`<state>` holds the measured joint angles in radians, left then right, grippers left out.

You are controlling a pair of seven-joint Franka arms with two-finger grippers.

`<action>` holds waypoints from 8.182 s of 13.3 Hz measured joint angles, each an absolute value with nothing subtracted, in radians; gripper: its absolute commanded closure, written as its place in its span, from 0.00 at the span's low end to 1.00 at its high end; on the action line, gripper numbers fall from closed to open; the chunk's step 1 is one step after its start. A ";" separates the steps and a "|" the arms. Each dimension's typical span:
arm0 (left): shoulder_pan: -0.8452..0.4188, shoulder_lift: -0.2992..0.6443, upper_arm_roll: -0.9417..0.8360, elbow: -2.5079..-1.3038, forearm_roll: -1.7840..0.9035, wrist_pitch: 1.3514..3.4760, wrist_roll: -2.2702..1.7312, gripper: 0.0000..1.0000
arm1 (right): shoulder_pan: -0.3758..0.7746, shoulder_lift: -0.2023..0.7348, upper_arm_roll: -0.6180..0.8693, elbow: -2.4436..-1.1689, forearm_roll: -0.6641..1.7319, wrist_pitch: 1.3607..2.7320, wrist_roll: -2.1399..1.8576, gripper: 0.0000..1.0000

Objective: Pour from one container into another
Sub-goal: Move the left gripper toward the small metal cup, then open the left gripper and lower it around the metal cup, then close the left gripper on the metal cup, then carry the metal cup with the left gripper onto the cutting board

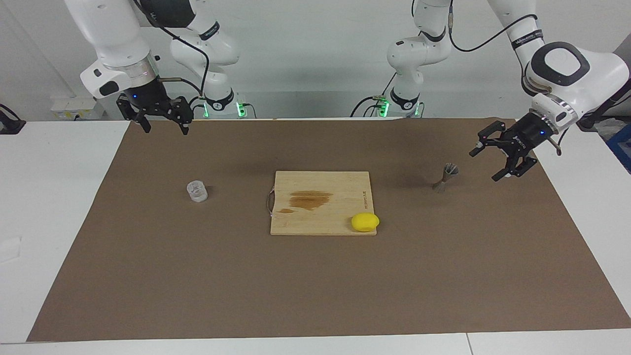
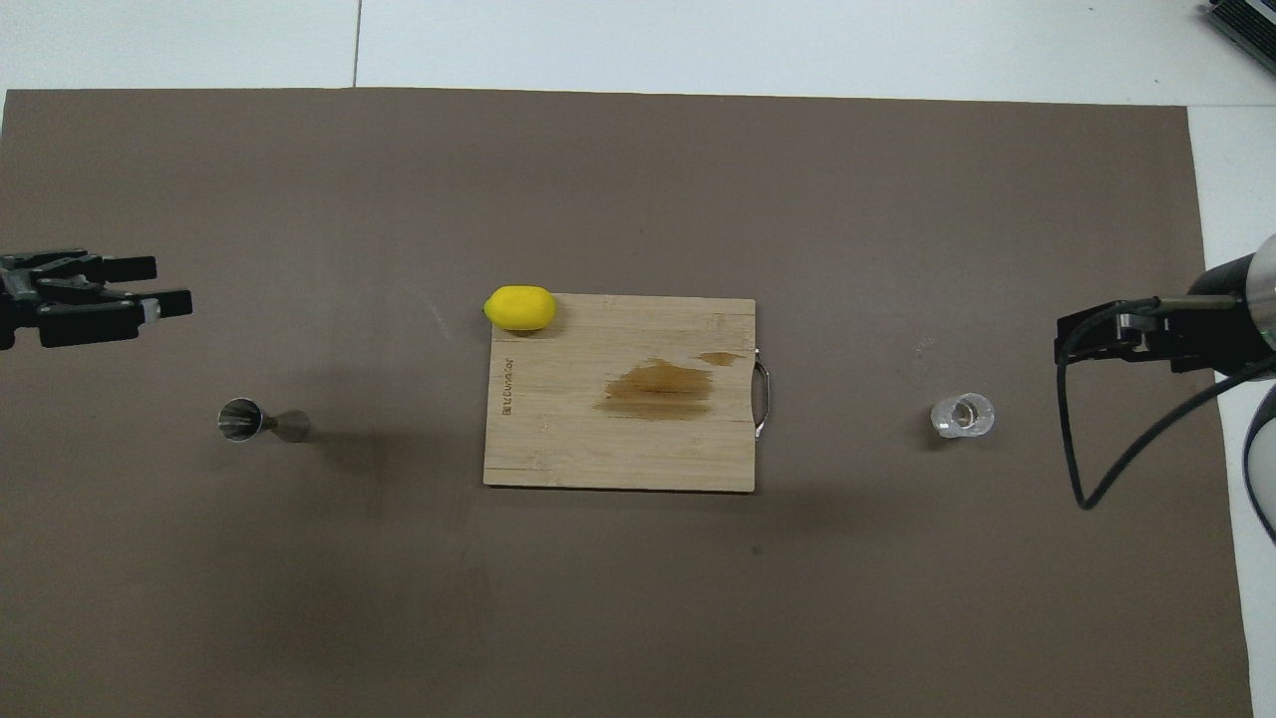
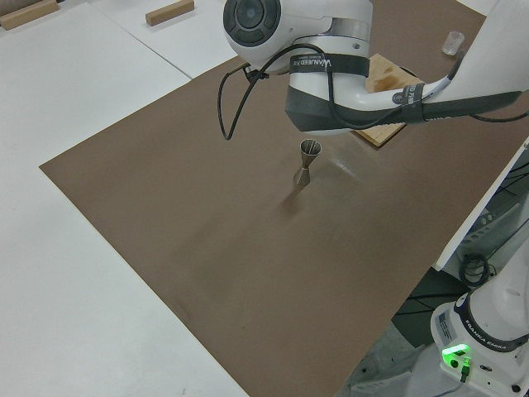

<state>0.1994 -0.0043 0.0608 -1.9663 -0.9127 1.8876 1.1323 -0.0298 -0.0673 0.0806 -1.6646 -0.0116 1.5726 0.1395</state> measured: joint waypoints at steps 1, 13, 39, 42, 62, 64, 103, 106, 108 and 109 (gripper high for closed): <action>0.217 0.003 0.061 -1.972 -0.929 1.865 1.169 0.00 | -0.030 -0.067 0.081 -1.665 -0.012 1.573 0.140 0.01; 0.413 0.193 0.061 -1.977 -1.089 1.316 1.673 0.00 | -0.030 -0.067 0.081 -1.665 -0.012 1.573 0.140 0.01; 0.484 0.445 0.061 -1.888 -1.065 1.165 2.259 0.00 | -0.030 -0.067 0.081 -1.665 -0.012 1.573 0.140 0.01; 0.490 0.485 0.054 -1.888 -1.076 1.165 2.320 0.00 | -0.030 -0.067 0.081 -1.665 -0.012 1.573 0.140 0.01; 0.451 0.504 0.047 -1.930 -1.064 1.227 2.391 0.00 | -0.030 -0.067 0.081 -1.665 -0.012 1.573 0.140 0.01; 0.451 0.504 0.047 -1.949 -1.065 1.236 2.411 0.00 | -0.030 -0.067 0.081 -1.665 -0.012 1.573 0.140 0.01; -0.233 0.239 0.027 -2.256 -1.743 1.630 2.347 0.70 | -0.030 -0.067 0.081 -1.665 -0.012 1.573 0.140 0.01; -0.330 0.239 0.028 -2.256 -1.848 1.736 2.347 0.70 | -0.030 -0.067 0.081 -1.665 -0.012 1.573 0.140 0.01; -0.381 0.239 0.028 -2.251 -1.911 1.823 2.347 0.70 | -0.030 -0.067 0.081 -1.665 -0.012 1.573 0.140 0.01; -0.408 0.240 0.029 -2.244 -1.947 1.864 2.347 0.70 | -0.030 -0.067 0.081 -1.665 -0.012 1.573 0.140 0.01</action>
